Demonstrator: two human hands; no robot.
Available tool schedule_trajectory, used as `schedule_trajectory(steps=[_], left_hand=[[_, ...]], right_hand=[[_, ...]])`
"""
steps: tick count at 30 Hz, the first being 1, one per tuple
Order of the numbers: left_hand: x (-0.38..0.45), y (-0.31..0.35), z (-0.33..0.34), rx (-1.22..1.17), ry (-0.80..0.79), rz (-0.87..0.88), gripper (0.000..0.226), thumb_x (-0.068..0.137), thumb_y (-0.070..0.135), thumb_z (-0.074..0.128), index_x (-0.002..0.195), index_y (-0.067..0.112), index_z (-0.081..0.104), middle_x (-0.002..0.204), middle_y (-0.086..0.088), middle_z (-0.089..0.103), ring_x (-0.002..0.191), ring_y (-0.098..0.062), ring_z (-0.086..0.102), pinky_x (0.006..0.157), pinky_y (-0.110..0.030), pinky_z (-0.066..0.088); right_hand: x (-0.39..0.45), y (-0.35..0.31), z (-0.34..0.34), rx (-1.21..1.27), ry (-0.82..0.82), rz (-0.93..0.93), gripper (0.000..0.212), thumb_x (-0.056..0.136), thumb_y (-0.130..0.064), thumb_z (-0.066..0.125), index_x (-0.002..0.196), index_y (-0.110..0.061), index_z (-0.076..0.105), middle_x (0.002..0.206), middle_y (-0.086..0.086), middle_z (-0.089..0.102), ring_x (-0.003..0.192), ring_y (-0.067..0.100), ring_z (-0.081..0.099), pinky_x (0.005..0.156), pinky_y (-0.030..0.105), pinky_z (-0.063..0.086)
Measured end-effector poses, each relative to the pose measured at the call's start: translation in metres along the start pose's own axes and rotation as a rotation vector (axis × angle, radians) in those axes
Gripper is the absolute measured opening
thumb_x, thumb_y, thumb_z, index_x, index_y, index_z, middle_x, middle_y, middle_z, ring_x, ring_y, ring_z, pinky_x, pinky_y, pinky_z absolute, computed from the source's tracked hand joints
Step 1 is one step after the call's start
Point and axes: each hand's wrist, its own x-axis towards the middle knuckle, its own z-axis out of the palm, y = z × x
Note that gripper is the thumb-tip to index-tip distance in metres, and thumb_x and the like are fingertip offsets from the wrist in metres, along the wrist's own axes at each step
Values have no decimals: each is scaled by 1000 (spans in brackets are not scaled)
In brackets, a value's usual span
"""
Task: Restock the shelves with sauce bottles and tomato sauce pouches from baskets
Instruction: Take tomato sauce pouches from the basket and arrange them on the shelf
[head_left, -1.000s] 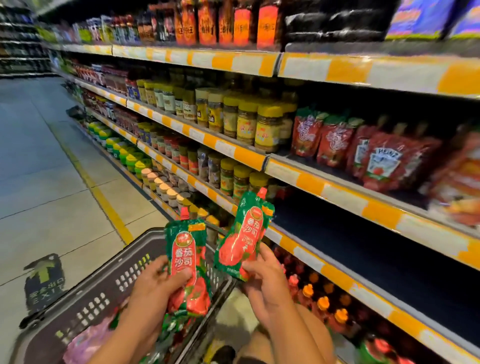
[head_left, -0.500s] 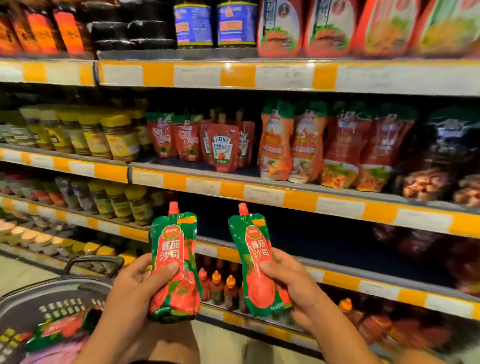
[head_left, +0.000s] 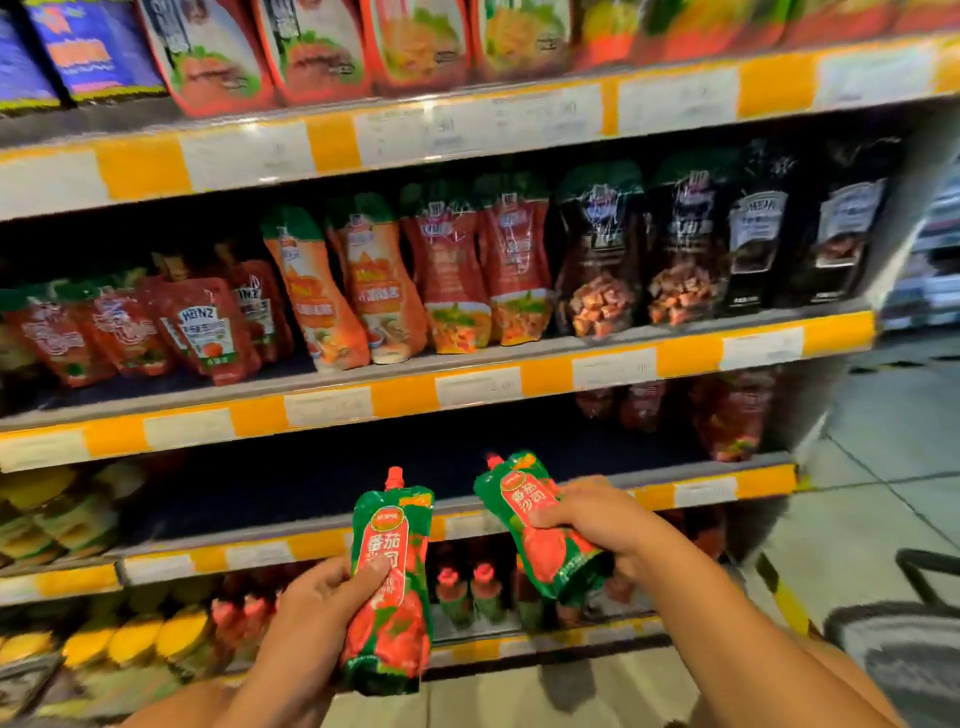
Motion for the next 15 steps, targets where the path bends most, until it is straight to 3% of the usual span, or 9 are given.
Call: schedule_trajectory(steps=[3,5,8,10,15], left_hand=[[16,0,26,17,-33,-20,34,89,19,72,112,-6,69,98,-28,76,79,-37,76,72,-40,61],[27,1,44,31,-49,-49,36,90,21,73,113,-5,67,99,-28,76,79,-37,76,78,-43,60],[43,5,71,39,-42,-60,25,95,19,70,107,-3,65,92,-26,76,70,-33,75,65,-38,59],[56,9,88,70,-48,-56,26,97,19,68,110,-3,66,95,-25,77,74,-34,75,67,-38,58],[90,15,123,141,-60,5,25,98,18,68,114,-2,66,99,-23,77,83,-35,76,74,-41,59]], right_hand=[[5,-4,-22,102,145,25,23,76,-16,88,72,-11,66,68,6,70,60,17,65,51,26,47],[11,-5,-35,176,210,41,24,78,-16,87,73,-11,64,69,5,68,59,17,63,53,25,44],[18,-7,-51,283,287,31,24,78,-21,85,81,-9,64,77,9,64,66,21,60,60,30,45],[20,-7,-58,333,312,24,22,82,-21,81,89,-10,63,83,8,59,71,21,54,62,34,42],[28,11,-69,389,379,-10,17,86,-15,74,79,-13,58,76,4,55,65,18,51,59,31,40]])
